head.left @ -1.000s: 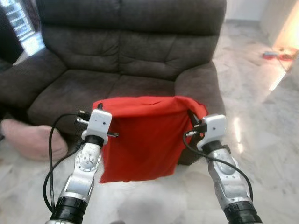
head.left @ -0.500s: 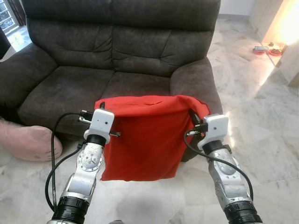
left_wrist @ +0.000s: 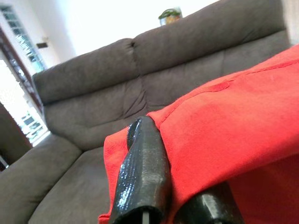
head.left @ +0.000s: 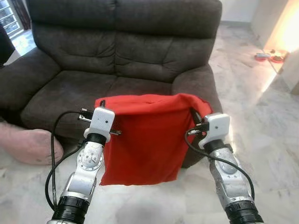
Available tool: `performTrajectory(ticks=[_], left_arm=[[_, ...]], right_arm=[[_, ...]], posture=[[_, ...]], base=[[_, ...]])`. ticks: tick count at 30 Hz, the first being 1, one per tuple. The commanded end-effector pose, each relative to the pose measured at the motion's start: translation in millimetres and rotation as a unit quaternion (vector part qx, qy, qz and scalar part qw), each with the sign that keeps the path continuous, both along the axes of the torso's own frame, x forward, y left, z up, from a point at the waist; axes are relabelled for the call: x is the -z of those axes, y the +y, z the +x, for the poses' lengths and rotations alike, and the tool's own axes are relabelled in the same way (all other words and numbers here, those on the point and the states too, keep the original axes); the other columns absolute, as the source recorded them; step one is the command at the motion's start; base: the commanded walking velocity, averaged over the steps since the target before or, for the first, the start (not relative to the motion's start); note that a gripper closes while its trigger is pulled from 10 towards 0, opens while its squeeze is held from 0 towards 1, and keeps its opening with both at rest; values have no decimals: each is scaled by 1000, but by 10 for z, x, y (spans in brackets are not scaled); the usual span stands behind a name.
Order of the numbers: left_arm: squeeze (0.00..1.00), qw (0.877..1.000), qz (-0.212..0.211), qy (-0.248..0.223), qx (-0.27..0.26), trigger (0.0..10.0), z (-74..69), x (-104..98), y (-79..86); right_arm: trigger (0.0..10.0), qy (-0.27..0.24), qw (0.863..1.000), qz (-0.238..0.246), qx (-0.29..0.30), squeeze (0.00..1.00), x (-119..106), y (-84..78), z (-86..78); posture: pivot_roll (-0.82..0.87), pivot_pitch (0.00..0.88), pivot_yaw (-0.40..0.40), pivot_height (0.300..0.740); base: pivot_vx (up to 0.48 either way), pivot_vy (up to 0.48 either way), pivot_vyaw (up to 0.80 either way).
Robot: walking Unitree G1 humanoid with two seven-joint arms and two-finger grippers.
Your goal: Move the pillow to the sofa from floor
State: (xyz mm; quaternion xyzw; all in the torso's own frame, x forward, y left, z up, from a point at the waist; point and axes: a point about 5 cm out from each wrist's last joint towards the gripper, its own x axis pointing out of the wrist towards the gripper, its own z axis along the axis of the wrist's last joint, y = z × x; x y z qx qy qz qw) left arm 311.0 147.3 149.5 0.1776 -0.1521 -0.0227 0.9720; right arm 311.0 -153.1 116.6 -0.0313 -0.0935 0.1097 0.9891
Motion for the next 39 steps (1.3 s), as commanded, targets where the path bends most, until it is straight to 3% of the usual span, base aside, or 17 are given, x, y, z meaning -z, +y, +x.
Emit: performTrajectory(ticks=[1, 17, 25, 32, 34, 39], left_arm=[[0, 998, -2, -58, -1, 10000, 1, -258, -12], [0, 998, -6, -64, -5, 10000, 13, -313, -12], [0, 996, -6, -83, -12, 10000, 3, -437, 4], [0, 989, 0, -145, -8, 10000, -16, -823, 7], [0, 984, 0, -177, -3, 10000, -48, -1013, -9], [0, 979, 2, -205, -4, 10000, -68, -1218, -22]], right_arm=[[10000, -42, 999, 4, -5, 0, -188, 33, 41], [10000, -45, 999, 11, -13, 0, -238, 68, 49], [10000, -68, 997, 11, -20, 0, -356, 97, 41], [10000, -147, 988, 28, -45, 0, -815, 211, 26], [10000, -182, 981, 31, -61, 0, -1057, 289, 3], [10000, -216, 972, 41, -80, 0, -1298, 373, -45]], posture=[[137, 17, -30, 740], [137, 24, -33, 740], [139, 30, -36, 740], [142, 34, -37, 740], [140, 34, -39, 740], [143, 33, -42, 740]], base=[[352, 0, 0], [351, 0, -41], [352, 0, 0], [352, 0, 0], [354, 0, 0], [352, 0, 0]])
